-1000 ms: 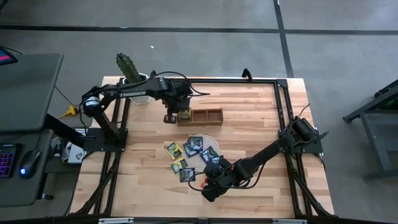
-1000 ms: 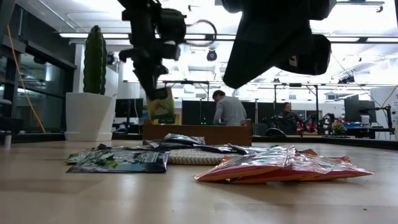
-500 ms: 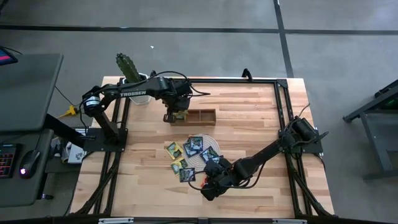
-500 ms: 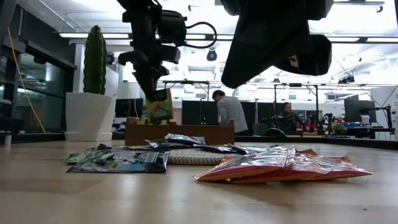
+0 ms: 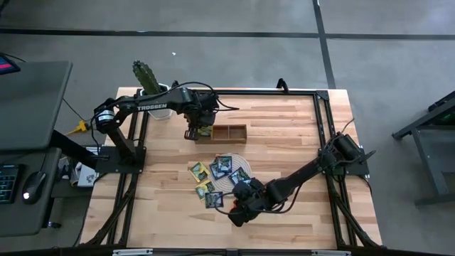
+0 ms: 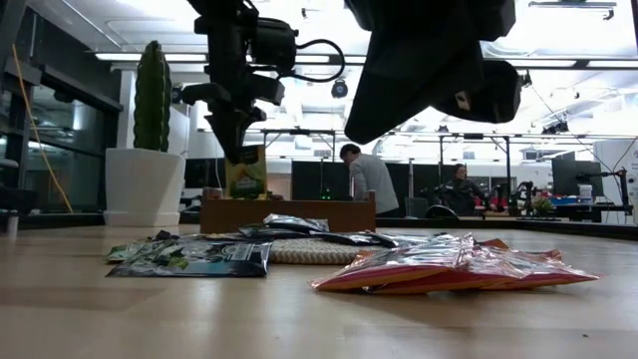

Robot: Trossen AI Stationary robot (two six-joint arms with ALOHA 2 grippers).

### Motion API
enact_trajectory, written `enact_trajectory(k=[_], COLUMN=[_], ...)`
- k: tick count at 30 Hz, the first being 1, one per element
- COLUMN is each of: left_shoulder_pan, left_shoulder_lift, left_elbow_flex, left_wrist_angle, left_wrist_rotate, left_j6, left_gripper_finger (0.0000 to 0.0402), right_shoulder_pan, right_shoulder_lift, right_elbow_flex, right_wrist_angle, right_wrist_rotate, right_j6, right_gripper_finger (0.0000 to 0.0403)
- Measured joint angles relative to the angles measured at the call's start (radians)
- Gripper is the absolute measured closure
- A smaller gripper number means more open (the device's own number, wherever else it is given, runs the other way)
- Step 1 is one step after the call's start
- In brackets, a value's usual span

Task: Pick & Place Tea
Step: Put the yellow tea bag into the left section of the wooden organizer

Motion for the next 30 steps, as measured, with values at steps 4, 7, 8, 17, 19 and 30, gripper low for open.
enact_trajectory(k=[4,7,8,17,19,30], left_shoulder_pan=[0.000,0.000,0.000,0.000,0.000,0.000], left_shoulder_lift=[0.000,0.000,0.000,-0.001,-0.001,0.008], left_elbow_flex=[0.000,0.000,0.000,0.000,0.000,0.000], left_wrist_angle=[-0.013,-0.026,-0.026,-0.025,-0.021,-0.037], left_wrist_rotate=[-0.001,-0.003,-0.002,0.024,0.027,0.043], left_j6=[-0.005,-0.013,-0.017,-0.062,-0.064,-0.064], left_gripper_finger=[0.0401,0.0401,0.0401,0.0401,0.0401,0.0356], right_shoulder_pan=[-0.001,-0.001,-0.001,-0.001,-0.002,-0.001], right_shoulder_lift=[0.000,0.000,0.000,0.000,0.000,0.000], right_elbow_flex=[0.000,0.000,0.000,0.000,0.000,0.000], right_wrist_angle=[0.000,0.000,0.000,0.000,0.000,0.000], right_wrist_rotate=[0.000,0.000,0.000,0.016,0.016,0.015], right_j6=[0.000,0.000,0.000,0.000,-0.001,-0.002], right_gripper_finger=[0.0402,0.0402,0.0402,0.0402,0.0402,0.0402])
